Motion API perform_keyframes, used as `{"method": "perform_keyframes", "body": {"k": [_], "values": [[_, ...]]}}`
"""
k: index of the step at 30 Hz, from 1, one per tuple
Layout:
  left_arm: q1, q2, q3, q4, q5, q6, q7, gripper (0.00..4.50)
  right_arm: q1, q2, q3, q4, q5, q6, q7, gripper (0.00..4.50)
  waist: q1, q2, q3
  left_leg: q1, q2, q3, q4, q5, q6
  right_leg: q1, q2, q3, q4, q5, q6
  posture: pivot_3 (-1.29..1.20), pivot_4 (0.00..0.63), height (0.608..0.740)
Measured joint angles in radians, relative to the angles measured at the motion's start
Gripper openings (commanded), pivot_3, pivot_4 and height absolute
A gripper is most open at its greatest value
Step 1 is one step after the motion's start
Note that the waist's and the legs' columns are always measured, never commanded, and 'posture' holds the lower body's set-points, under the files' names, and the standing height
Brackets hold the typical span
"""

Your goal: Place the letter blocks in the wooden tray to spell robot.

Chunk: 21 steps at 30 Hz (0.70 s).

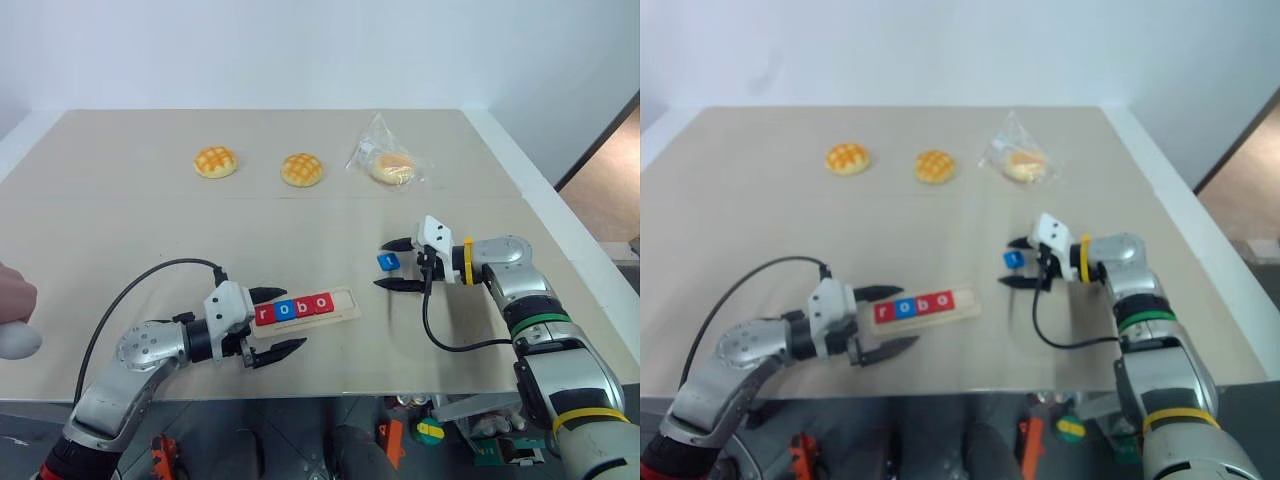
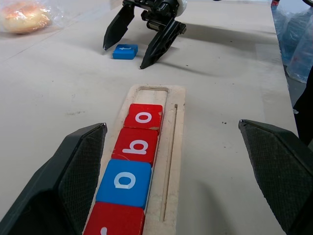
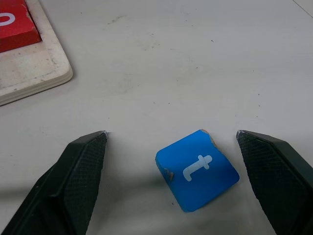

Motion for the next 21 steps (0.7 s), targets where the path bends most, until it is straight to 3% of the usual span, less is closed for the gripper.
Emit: {"method": "perform_keyframes", "body": {"k": [16,21], "values": [[-0.003,0.001,-0.001,0.001,0.008,0.005,-0.004,4.50,0.050,-0.022,-0.015,-0.065,0.013,0.016,0.027,4.15,0.002,0.000,0.000,0.000,0.000,-0.001,0.000,0.000,0.000,0.000,0.000,-0.001,0.000,0.000,0.000,0.00,0.150,0.740],[-0.011,0.001,-0.002,0.003,0.009,0.006,-0.005,4.50,0.091,-0.043,-0.016,-0.158,0.023,0.113,0.047,4.15,0.002,0.000,0.000,0.001,0.000,-0.001,0.000,0.000,0.000,0.001,0.000,-0.001,0.000,0.000,0.000,0.00,0.150,0.740]]}}
